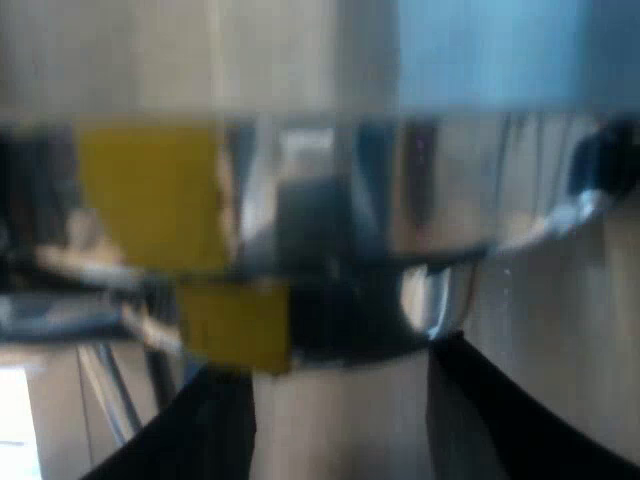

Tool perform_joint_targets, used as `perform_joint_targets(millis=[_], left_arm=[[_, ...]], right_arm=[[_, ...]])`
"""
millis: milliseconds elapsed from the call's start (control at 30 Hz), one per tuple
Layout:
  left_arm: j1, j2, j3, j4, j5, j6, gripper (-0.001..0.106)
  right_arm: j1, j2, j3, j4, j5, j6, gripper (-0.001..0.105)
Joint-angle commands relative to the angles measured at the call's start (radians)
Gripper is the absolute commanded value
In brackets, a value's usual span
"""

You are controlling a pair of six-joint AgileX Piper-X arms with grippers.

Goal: Put the handle in the coffee machine

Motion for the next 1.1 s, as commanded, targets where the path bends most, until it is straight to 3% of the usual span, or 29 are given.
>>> perform_joint_targets(millis=[33,467,733,833,900,1000,1100], left_arm=[[0.003,-0.039,-0.026,-0.006,0.210,0.028,0.000],[0.003,-0.039,-0.026,-0.006,0.208,0.028,0.000],[0.003,-0.039,-0.026,-0.006,0.149,0.028,0.001],[0.003,-0.039,-0.026,0.006,0.149,0.020,0.022],[0.003,-0.039,-0.026,0.028,0.149,0.020,0.048],[0.003,-0.039,-0.026,0.047,0.149,0.020,0.078],[0.003,-0.039,-0.026,0.047,0.149,0.022,0.077]], right_arm=[[-0.005,-0.001,-0.011,-0.040,0.006,0.006,0.041],[-0.014,-0.001,-0.067,-0.028,0.021,-0.007,0.037],[-0.014,-0.001,-0.067,-0.090,0.021,-0.034,0.037],[-0.014,-0.001,-0.067,-0.119,0.021,-0.037,0.037],[-0.014,-0.003,-0.067,-0.127,0.021,-0.039,0.037],[-0.014,-0.008,-0.067,-0.128,0.021,-0.044,0.037],[-0.014,-0.014,-0.067,-0.139,0.030,-0.044,0.037]])
